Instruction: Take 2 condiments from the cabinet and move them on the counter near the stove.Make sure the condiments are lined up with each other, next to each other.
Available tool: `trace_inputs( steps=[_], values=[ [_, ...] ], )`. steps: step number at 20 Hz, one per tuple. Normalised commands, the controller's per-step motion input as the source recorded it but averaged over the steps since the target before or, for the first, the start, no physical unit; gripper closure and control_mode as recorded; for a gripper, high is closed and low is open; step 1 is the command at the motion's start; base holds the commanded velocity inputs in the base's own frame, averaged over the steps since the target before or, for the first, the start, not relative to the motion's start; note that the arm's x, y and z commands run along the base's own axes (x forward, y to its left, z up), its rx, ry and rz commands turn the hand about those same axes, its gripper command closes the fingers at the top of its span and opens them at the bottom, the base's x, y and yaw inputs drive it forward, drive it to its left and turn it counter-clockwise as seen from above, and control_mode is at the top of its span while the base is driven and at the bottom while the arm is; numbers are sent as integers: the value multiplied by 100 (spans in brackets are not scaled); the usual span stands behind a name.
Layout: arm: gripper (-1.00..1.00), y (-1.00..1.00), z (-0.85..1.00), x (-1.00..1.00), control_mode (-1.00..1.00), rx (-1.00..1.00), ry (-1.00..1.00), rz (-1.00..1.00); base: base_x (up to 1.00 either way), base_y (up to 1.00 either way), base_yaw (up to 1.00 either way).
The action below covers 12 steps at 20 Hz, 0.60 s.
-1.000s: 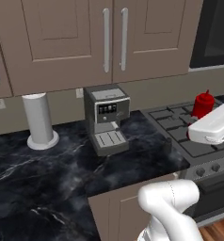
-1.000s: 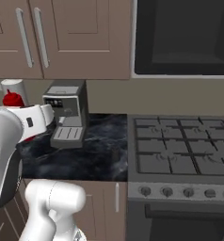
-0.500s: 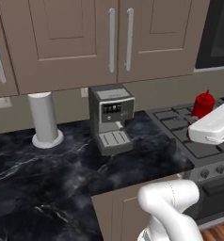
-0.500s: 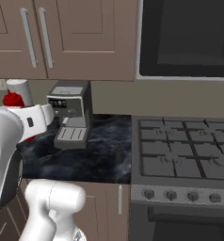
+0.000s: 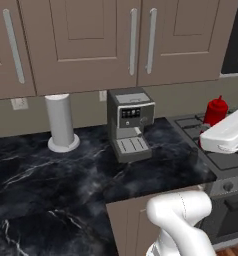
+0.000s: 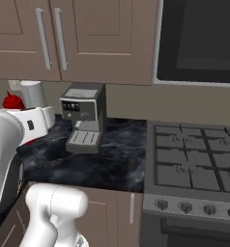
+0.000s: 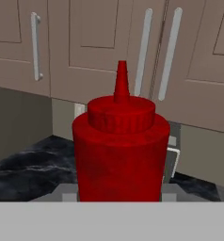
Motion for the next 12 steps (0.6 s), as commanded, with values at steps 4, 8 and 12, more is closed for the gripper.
trace_inputs(
  steps=[4,8,12],
  values=[
    [100,0,0,0,100,0,0,0,76,7,7],
    [100,0,0,0,100,0,0,0,100,0,1],
    [100,0,0,0,100,0,0,0,73,-1,0]
  ],
)
